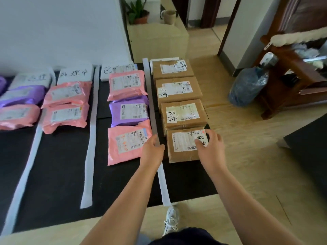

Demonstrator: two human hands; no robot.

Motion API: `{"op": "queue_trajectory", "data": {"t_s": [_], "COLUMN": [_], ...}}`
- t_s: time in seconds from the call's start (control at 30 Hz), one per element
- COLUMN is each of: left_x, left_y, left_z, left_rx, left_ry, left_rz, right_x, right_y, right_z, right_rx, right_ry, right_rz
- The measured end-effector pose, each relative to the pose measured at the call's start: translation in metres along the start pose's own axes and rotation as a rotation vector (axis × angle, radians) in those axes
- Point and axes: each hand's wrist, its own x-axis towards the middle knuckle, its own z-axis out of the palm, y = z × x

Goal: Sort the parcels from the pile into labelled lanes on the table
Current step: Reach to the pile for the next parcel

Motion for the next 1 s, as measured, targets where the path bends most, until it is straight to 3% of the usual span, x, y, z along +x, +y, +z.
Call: {"op": "queue_trajectory", "data": {"t_s": [0.3, 0.67, 1.0], "left_x": [-0.039, -0.150, -0.225], "left_y": [-0.039, -0.198, -0.296], "left_z": [-0.114, -0.317, -0.454], "left_rx": [-0.004, -0.096, -0.104], "left_ry": [0.245, 0.534, 0.621], "left_rz": [0.007, -0.072, -0.094], "right_x": [-0.077, -0.272, -0.408], "right_y": [-0.081, -0.170, -0.234], "right_z": [0.062, 0.191, 0.287], "right_rx": [-0.138, -0.124, -0.082], "right_ry": [-0.103, -0.377, -0.509], "right_rz": [-0.311, -0.588, -0.704]}}
